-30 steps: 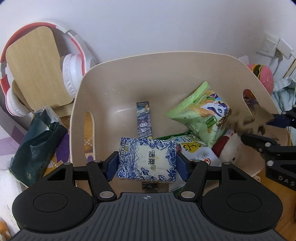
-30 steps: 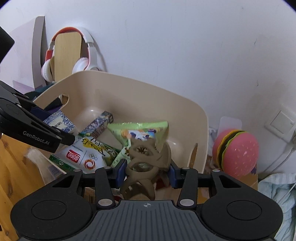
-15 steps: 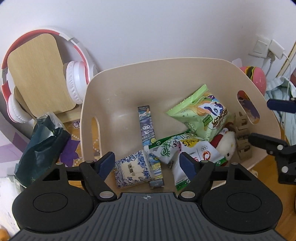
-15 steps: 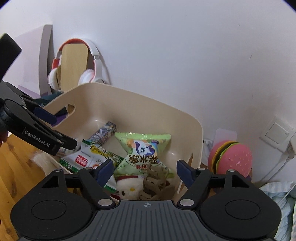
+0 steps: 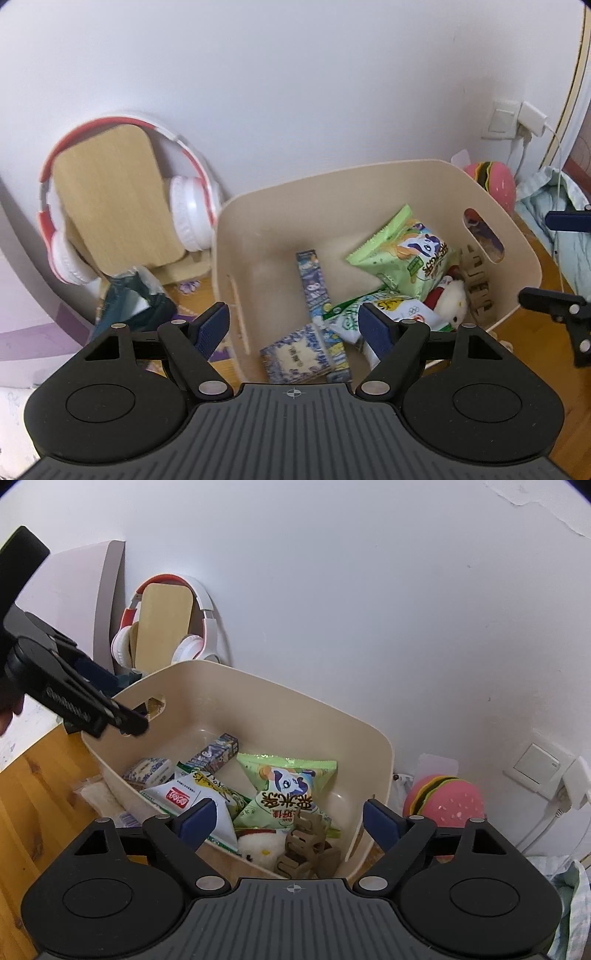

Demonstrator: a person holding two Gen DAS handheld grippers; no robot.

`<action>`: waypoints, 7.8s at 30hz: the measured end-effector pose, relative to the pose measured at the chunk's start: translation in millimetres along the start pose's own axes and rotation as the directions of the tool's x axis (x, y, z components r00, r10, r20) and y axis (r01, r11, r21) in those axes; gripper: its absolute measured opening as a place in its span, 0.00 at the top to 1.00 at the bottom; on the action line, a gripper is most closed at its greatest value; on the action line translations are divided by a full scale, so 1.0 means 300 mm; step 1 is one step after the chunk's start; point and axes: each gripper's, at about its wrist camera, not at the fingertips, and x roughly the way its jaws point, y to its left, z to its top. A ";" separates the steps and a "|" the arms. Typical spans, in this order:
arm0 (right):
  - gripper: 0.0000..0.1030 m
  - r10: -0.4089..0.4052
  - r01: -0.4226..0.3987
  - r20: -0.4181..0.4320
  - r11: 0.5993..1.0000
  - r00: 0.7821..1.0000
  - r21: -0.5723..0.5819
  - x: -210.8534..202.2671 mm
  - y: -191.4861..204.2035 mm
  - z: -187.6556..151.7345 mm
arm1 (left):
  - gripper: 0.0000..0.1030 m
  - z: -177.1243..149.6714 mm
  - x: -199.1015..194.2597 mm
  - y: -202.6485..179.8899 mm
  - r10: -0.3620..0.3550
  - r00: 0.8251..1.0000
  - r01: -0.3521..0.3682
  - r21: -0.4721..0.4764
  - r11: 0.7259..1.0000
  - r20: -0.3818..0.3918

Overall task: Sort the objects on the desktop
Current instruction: 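Grasp the wrapped white bread with the left tool while the right tool grasps the cream scrunchie, then carry the bread and scrunchie over the beige basket and open both tools, then grasp the blue bear tissue pack with the left tool while the right tool grasps the brown bow scrunchie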

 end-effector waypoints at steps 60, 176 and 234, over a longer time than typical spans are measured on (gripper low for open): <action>0.82 0.156 -0.089 -0.331 0.974 0.931 0.206 0.227 0.086 -0.312 | 0.57 -0.302 0.341 -0.036 -0.191 0.921 0.287 0.259 0.922 -0.340; 0.26 -0.044 0.060 -0.081 0.976 0.996 0.212 0.020 -0.010 0.016 | 0.29 -0.071 0.016 -0.120 -0.107 0.988 0.087 0.178 0.980 0.109; 0.15 0.126 0.083 -0.411 0.887 0.903 0.454 0.029 0.263 -0.361 | 0.29 -0.441 0.159 -0.436 -0.138 0.975 0.208 0.491 0.846 -0.174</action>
